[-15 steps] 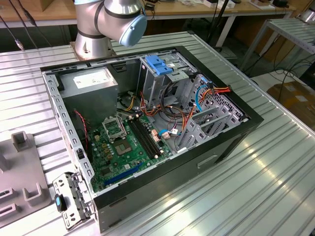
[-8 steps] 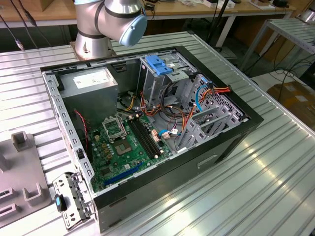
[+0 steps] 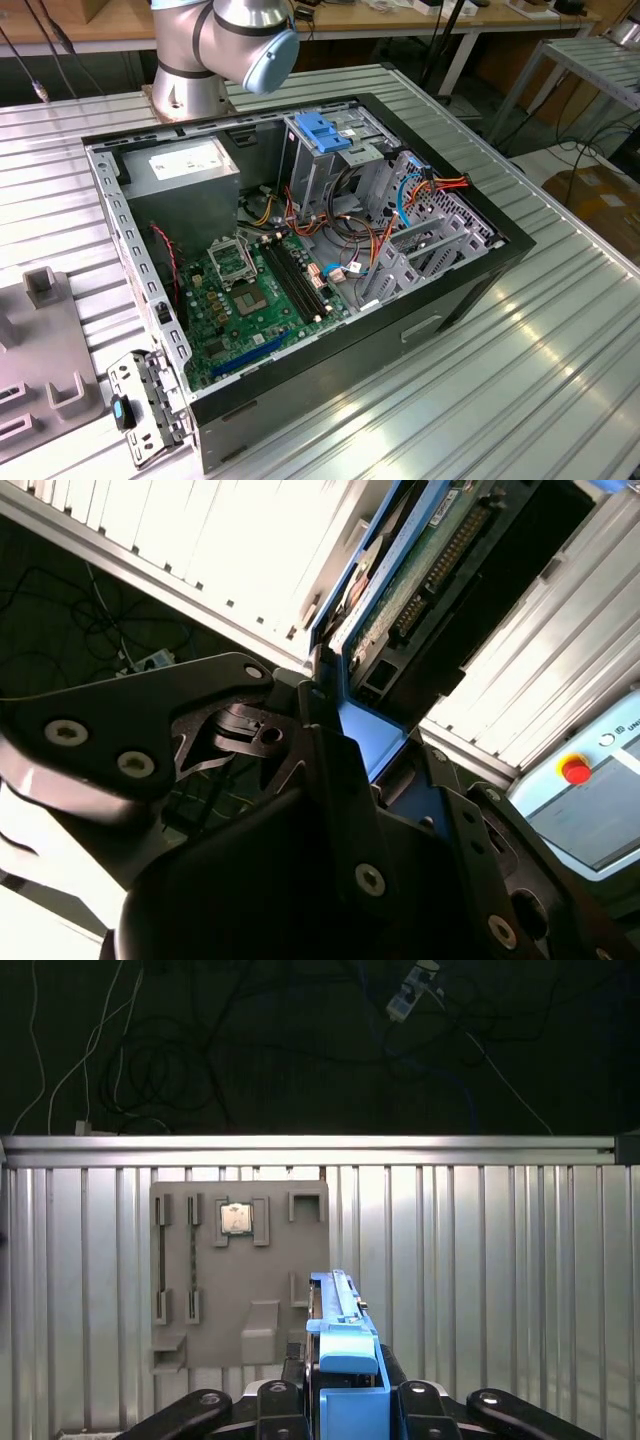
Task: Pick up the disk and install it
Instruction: 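Pick up the disk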
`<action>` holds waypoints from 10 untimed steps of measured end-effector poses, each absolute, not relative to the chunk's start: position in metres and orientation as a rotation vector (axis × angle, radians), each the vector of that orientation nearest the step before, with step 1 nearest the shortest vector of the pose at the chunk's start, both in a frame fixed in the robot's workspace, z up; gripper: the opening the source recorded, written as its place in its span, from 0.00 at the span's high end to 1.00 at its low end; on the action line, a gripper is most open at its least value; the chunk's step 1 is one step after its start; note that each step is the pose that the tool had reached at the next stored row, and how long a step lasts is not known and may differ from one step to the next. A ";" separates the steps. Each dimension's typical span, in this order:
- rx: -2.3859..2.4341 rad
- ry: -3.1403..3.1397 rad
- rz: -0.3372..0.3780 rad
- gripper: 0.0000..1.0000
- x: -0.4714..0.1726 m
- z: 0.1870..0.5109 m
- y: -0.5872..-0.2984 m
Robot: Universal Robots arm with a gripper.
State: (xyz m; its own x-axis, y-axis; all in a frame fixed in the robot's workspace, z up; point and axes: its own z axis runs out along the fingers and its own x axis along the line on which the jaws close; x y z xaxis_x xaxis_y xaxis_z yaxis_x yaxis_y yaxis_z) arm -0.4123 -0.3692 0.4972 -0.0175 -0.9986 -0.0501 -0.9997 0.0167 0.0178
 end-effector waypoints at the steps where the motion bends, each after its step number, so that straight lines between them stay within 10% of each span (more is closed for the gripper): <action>1: -2.185 2.223 0.075 0.63 -0.411 0.497 -0.369; 10: -2.185 2.223 0.075 0.63 -0.401 0.497 -0.369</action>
